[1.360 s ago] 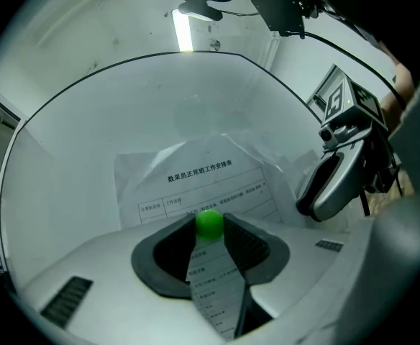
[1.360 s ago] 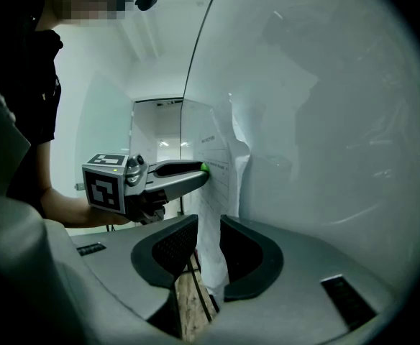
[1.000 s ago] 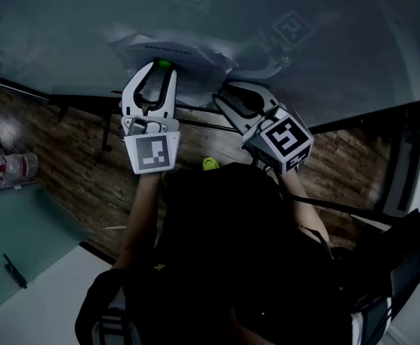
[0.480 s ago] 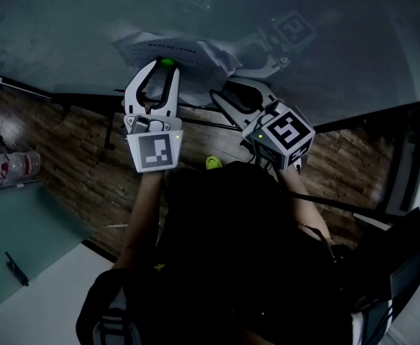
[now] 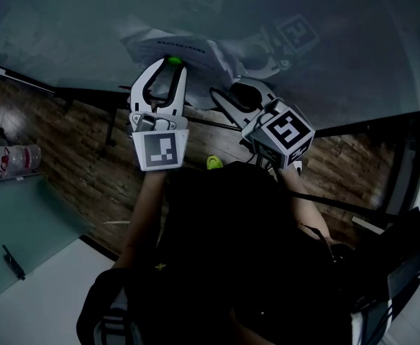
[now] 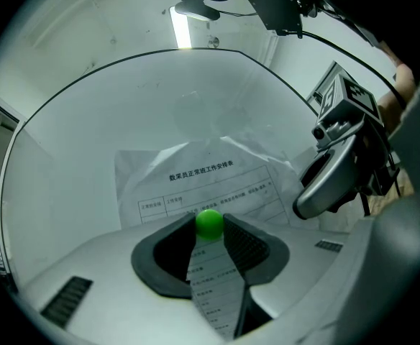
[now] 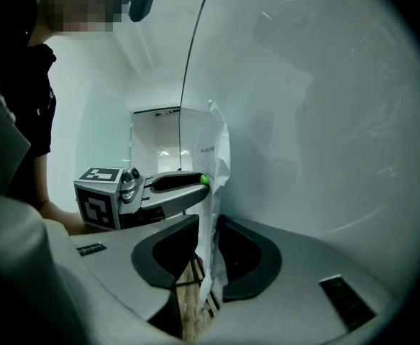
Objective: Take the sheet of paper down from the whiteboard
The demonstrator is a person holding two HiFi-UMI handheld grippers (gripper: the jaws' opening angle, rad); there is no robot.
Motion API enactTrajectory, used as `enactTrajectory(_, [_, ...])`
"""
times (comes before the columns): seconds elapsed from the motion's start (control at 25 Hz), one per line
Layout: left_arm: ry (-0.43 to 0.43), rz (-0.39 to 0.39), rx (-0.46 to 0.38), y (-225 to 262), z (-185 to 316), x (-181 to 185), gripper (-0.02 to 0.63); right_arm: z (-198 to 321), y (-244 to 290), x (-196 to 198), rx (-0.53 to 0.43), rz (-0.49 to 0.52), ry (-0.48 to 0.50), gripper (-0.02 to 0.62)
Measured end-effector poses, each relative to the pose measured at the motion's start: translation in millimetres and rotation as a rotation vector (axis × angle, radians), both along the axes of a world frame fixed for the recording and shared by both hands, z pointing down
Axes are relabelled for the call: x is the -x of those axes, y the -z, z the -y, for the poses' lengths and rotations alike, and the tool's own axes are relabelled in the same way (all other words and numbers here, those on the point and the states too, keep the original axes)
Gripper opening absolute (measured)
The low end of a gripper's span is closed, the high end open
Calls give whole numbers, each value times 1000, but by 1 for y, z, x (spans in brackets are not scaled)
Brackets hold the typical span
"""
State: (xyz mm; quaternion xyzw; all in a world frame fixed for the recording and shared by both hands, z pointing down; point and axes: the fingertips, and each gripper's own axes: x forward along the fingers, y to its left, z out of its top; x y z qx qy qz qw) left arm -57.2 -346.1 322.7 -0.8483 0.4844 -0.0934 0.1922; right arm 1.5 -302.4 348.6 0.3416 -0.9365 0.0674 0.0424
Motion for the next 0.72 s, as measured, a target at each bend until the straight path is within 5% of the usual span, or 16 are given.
enactTrajectory(0.32, [5,2,-1,0,1,1,133,4,0,-2,-23,-2,-8,18])
enactTrajectory(0.72, [4,0,5,-3,1,1,132,3,-1,-1,-24,13,7,18])
